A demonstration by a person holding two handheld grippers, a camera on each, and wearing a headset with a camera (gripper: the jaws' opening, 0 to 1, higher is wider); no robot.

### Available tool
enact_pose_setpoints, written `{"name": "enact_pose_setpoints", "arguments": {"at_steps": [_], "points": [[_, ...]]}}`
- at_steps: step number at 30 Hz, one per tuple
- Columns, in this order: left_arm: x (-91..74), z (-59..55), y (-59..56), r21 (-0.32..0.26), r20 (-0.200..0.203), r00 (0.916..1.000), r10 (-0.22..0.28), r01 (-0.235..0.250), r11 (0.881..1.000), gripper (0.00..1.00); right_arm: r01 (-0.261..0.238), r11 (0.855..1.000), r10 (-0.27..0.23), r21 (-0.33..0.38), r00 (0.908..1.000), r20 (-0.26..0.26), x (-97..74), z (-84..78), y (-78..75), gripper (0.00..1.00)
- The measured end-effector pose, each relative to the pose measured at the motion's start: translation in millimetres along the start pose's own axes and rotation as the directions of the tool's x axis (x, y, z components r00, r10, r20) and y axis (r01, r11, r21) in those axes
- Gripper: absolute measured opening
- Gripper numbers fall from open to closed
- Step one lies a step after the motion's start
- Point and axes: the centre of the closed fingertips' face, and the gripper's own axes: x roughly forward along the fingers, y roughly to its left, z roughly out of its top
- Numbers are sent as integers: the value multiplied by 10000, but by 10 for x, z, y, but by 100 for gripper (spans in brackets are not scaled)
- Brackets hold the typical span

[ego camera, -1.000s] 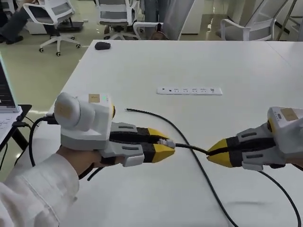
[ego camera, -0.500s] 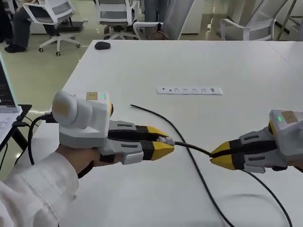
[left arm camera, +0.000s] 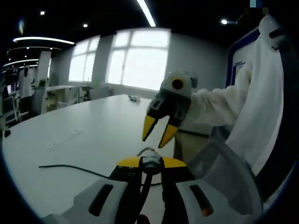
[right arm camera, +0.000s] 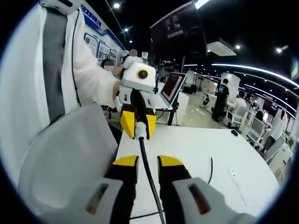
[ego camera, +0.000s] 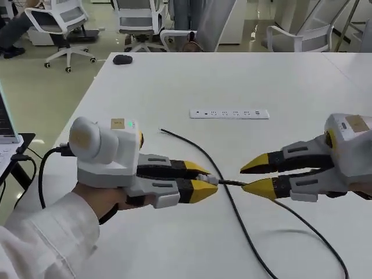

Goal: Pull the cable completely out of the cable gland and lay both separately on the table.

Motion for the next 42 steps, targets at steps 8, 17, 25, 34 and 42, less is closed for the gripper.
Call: {"name": "enact_pose_setpoints", "arguments": {"at_steps": [8,17,25,34,42], "points": [[1,33,-6,86,13,10000,-76,76,9999,16,-326,9990,328,-302,9994,78,70,78,28,12],[24,45,-31,63,84,9999,-123,123,9999,16,-525,9985,524,-167,9986,-97,138,-17,62,6],[-8,11,0,-30,23,10000,-65,65,10000,16,-548,9984,546,-125,9984,-153,123,-104,65,4],[-59,-21,27,-90,19,10000,87,-87,9999,16,-326,9990,340,312,9983,-477,55,-331,12,4],[-129,-37,68,-159,69,9997,231,-230,9996,16,7,9967,57,806,9969,-789,-58,-553,-20,4]]}}
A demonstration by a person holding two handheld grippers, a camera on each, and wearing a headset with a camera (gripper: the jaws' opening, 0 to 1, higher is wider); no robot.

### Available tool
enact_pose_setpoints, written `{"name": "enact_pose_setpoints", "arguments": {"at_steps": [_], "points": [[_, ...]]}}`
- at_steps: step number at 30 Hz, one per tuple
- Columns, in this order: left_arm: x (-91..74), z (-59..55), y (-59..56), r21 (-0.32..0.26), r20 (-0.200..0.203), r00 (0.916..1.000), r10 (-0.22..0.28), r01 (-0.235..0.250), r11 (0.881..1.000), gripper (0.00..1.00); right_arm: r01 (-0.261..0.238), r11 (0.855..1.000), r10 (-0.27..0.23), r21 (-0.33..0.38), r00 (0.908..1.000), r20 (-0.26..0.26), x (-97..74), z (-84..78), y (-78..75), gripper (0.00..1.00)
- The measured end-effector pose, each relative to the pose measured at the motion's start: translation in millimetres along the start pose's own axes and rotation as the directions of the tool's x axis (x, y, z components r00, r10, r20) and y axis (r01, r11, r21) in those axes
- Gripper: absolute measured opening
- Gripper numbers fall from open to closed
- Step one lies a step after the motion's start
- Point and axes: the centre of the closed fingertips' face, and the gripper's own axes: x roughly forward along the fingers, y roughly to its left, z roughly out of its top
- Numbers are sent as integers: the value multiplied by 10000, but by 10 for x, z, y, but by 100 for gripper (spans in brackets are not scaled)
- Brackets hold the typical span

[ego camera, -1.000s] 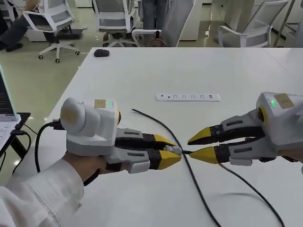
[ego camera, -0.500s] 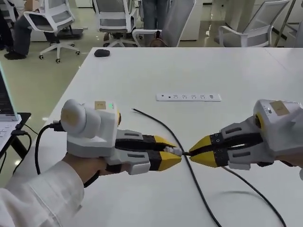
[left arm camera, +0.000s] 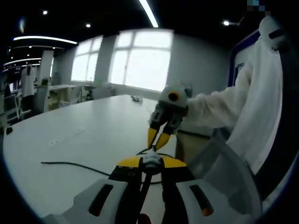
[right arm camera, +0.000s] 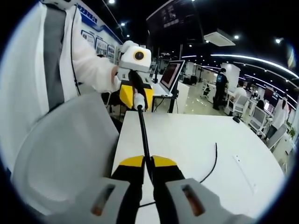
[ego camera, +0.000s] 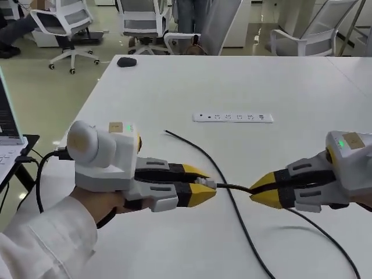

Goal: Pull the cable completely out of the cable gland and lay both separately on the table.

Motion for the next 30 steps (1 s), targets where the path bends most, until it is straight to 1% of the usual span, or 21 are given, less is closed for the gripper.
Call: {"name": "enact_pose_setpoints", "arguments": {"at_steps": [7,15,18,20,22,24,27,30], "points": [[-7,2,7,-12,20,10000,32,-32,10000,16,136,9995,-132,300,9998,-142,-47,-115,-4,4],[6,9,-16,-3,17,10000,-20,20,10000,16,192,9991,-186,391,9997,-161,-52,-112,2,4],[10,16,-29,0,19,10000,-56,56,10000,16,350,9976,-344,604,9993,-108,-59,-102,-29,5],[16,22,-36,18,24,10000,-75,75,10000,16,442,9972,-439,607,9990,-70,-65,-67,-42,7],[23,26,-33,5,37,10000,-66,66,10000,16,380,9978,-392,542,9990,199,-62,41,-21,12],[33,28,-29,-19,52,10000,-71,71,10000,16,379,9985,-390,398,9989,266,-48,123,-14,16],[47,39,-30,-71,104,9999,-90,91,9999,16,322,9995,-324,52,9988,367,-30,233,0,17],[59,47,-33,-42,95,9999,-126,127,9999,16,255,9994,-242,-221,9980,587,-14,366,16,17]]}}
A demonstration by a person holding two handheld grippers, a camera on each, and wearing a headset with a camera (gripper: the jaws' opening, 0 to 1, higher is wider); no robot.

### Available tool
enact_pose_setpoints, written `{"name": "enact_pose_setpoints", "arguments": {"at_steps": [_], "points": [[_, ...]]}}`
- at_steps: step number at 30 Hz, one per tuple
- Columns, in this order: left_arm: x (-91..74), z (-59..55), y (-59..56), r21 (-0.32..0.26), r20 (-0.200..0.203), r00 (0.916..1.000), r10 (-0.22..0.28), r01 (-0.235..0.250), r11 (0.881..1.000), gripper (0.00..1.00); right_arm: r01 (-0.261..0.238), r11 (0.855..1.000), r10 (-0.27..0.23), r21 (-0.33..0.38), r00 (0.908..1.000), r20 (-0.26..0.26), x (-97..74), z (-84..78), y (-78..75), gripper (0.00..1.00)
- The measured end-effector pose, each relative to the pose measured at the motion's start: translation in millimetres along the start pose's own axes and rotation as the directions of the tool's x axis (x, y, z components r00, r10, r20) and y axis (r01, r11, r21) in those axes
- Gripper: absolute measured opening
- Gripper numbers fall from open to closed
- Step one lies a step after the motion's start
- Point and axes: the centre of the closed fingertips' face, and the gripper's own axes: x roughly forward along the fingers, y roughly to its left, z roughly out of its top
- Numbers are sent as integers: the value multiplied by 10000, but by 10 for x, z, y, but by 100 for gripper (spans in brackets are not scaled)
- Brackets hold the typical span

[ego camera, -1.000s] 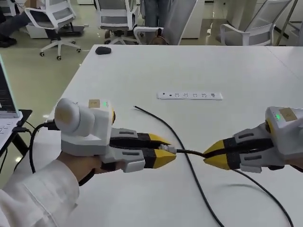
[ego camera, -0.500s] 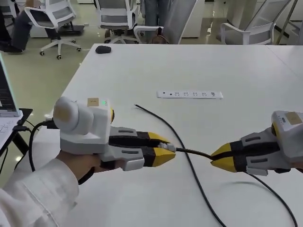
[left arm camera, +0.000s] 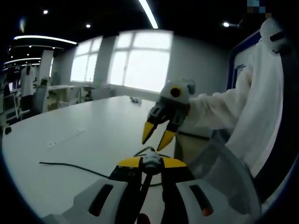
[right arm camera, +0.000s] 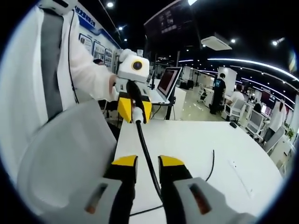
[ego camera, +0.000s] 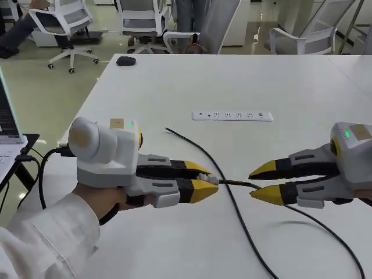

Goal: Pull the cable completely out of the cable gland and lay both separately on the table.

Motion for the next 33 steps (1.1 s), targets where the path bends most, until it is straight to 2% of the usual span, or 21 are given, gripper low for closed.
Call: {"name": "enact_pose_setpoints", "arguments": {"at_steps": [5,9,17,24,33], "points": [[19,6,-22,17,-24,10000,-78,78,10000,16,-251,9984,263,-505,9994,221,63,194,44,17],[37,9,-44,3,-12,9999,-152,152,9999,16,-373,9968,396,-713,9987,315,109,265,61,16],[61,38,-74,19,55,9997,-257,257,9997,16,-633,9944,653,-844,9976,218,183,252,93,14],[61,34,-66,-25,86,9997,-240,240,9997,16,-900,9926,926,-820,9953,281,197,254,142,4],[55,20,-57,-45,42,9997,-233,234,9997,16,-914,9928,934,-780,9954,225,204,212,141,4]]}}
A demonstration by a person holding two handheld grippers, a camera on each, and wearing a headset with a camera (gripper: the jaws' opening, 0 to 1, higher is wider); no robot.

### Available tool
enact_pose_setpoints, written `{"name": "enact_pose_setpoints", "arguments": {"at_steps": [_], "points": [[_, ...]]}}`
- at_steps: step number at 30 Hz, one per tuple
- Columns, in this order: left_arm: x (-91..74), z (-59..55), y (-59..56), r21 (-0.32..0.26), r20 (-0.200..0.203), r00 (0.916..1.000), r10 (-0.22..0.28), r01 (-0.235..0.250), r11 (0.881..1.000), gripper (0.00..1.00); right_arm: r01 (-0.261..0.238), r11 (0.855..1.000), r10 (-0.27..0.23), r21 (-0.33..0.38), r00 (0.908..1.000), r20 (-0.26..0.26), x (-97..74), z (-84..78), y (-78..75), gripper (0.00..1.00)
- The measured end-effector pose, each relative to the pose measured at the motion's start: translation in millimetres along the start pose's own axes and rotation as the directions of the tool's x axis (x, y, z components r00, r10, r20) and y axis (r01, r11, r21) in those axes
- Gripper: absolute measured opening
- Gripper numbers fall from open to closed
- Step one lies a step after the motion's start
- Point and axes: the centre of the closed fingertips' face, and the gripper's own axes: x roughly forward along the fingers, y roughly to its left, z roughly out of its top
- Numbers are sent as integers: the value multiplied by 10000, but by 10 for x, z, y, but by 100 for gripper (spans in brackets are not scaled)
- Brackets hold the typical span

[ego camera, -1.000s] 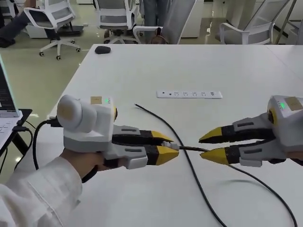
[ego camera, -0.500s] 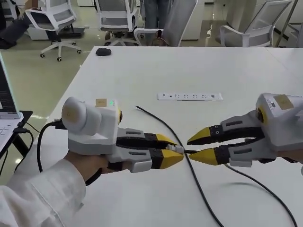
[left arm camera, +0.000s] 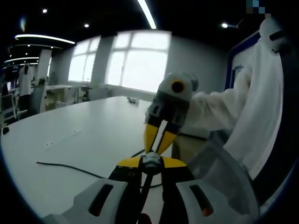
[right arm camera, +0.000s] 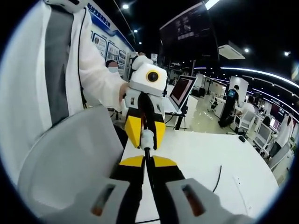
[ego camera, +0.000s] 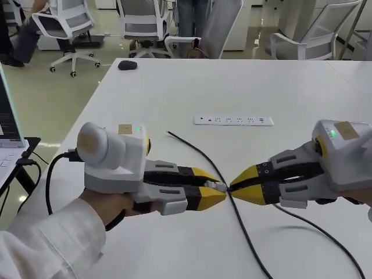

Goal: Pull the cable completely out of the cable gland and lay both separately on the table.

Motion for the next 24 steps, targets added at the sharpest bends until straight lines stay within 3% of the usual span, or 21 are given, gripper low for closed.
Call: {"name": "enact_pose_setpoints", "arguments": {"at_steps": [14,18,24], "points": [[-87,-24,51,-30,-18,9998,173,-173,9998,16,309,9987,-294,415,9989,-361,-102,-245,-49,4],[-155,0,78,-183,167,9996,242,-238,9995,16,506,9974,-459,519,9951,-879,-160,-411,-65,4],[-164,20,89,-176,254,9992,300,-296,9994,16,687,9940,-622,850,9951,-767,-217,-452,-52,4]]}}
